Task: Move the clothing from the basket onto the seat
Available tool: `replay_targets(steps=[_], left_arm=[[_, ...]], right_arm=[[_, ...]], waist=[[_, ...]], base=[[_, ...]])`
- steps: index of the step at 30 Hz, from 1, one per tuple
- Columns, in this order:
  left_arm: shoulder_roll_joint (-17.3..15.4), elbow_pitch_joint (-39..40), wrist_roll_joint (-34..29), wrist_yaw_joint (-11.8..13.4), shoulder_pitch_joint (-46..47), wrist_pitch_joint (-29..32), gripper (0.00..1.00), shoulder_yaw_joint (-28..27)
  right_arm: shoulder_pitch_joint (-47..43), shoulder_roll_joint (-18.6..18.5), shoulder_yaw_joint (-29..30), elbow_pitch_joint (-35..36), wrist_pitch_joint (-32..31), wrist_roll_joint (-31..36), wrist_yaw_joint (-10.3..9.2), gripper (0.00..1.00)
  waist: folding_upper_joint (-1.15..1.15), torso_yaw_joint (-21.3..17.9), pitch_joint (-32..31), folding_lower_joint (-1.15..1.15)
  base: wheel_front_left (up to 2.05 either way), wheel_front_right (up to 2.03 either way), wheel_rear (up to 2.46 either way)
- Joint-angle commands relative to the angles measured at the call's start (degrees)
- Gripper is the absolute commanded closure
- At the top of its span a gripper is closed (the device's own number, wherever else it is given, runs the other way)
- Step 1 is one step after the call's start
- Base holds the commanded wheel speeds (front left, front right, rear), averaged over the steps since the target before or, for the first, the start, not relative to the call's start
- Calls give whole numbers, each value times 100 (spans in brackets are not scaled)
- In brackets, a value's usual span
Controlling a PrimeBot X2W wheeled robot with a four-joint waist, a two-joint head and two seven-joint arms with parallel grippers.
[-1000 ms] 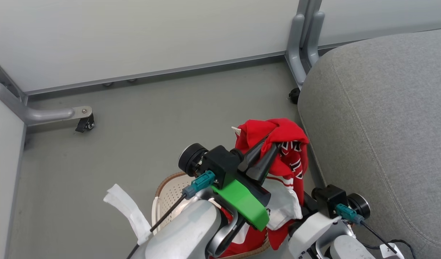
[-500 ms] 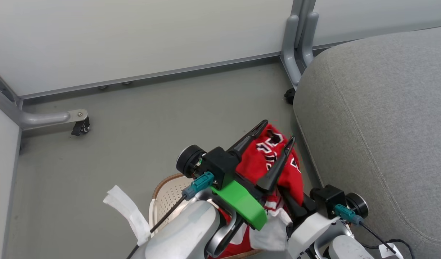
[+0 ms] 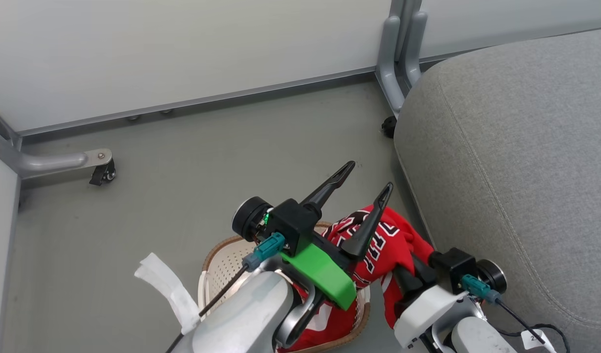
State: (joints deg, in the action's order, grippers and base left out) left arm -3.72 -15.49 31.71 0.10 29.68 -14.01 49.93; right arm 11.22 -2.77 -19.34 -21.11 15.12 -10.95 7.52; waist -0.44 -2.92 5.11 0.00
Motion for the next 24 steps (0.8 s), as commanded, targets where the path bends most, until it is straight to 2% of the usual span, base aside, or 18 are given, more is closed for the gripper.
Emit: replay_targets(steps=[1, 5, 9, 18, 24], left_arm=[[-59, -14, -41, 30, 79, -29, 0, -37], [-166, -2, -169, -12, 97, -72, 0, -77], [-353, 27, -283, -275, 34, -115, 0, -59], [-912, 196, -762, -565, -163, -120, 0, -209], [-1092, 246, -935, -646, -334, -119, 0, -392]], right_arm=[[-10, -21, 74, 65, 5, 10, -6, 100], [-54, -21, 399, 357, 9, -69, -6, 100], [-159, -22, 784, 834, 10, -216, -7, 100], [-461, -14, 1243, 1843, 10, -594, -6, 100], [-666, -16, 1304, 2324, 10, -822, -6, 100]], waist=[[44, -53, 51, 0], [44, -209, 211, 0], [44, -483, 395, 0], [44, -1381, 845, 0], [44, -1992, 1134, 0]], base=[[0, 0, 0], [0, 0, 0], [0, 0, 0], [0, 0, 0], [0, 0, 0]])
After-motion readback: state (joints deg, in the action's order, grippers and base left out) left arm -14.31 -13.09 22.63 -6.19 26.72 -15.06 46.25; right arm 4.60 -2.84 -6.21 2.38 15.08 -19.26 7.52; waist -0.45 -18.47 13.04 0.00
